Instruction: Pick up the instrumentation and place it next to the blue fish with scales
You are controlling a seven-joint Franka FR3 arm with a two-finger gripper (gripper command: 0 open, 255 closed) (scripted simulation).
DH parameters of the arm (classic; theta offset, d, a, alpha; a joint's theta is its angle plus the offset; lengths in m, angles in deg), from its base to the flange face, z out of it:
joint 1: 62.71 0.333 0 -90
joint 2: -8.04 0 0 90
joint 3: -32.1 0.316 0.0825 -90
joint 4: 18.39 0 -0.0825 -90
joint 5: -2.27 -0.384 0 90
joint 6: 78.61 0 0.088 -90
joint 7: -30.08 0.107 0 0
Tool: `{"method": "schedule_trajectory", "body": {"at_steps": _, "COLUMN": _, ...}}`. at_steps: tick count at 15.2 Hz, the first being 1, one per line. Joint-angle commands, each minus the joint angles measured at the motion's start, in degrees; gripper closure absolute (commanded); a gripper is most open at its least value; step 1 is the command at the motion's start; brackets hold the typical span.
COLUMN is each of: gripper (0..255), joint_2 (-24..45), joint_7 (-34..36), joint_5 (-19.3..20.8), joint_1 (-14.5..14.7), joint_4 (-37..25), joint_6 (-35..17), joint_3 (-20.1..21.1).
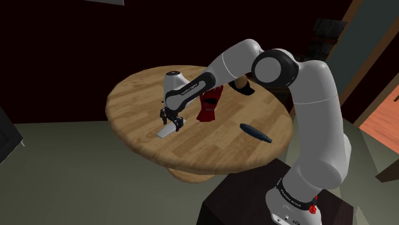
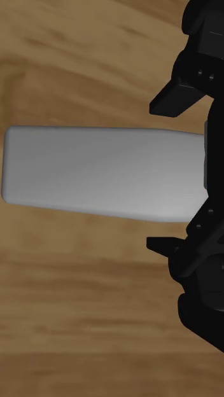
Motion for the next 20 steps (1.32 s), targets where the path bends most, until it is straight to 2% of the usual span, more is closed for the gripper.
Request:
{"method": "schedule_trajectory", "body": {"at_steps": 1, "gripper": 0, "joint_2": 0.0, "joint_7": 0.0, "joint_5": 0.0, "joint_1": 0.0, "joint_4": 0.0, "joint_6": 0.0, "joint_3": 0.0}}
{"method": "schedule_trajectory", "body": {"at_steps": 2, "gripper": 255, "joint_2": 0.0, "joint_7": 0.0, "joint_5": 0.0, "joint_1": 0.0, "joint_4": 0.0, "joint_6": 0.0, "joint_3": 0.0}}
{"method": "schedule_trajectory", "body": {"at_steps": 11, "gripper": 255, "joint_2": 0.0, "joint_7": 0.0, "joint_5": 0.0, "joint_1": 0.0, "joint_4": 0.0, "joint_6": 0.0, "joint_3": 0.0}}
{"method": "schedule_trajectory", "body": {"at_steps": 20, "gripper": 255, "joint_2": -4.6, "joint_7": -0.7, "joint_5": -1.1, "joint_1": -0.6, "joint_4": -0.1, "joint_6": 4.7, "joint_3": 0.8}}
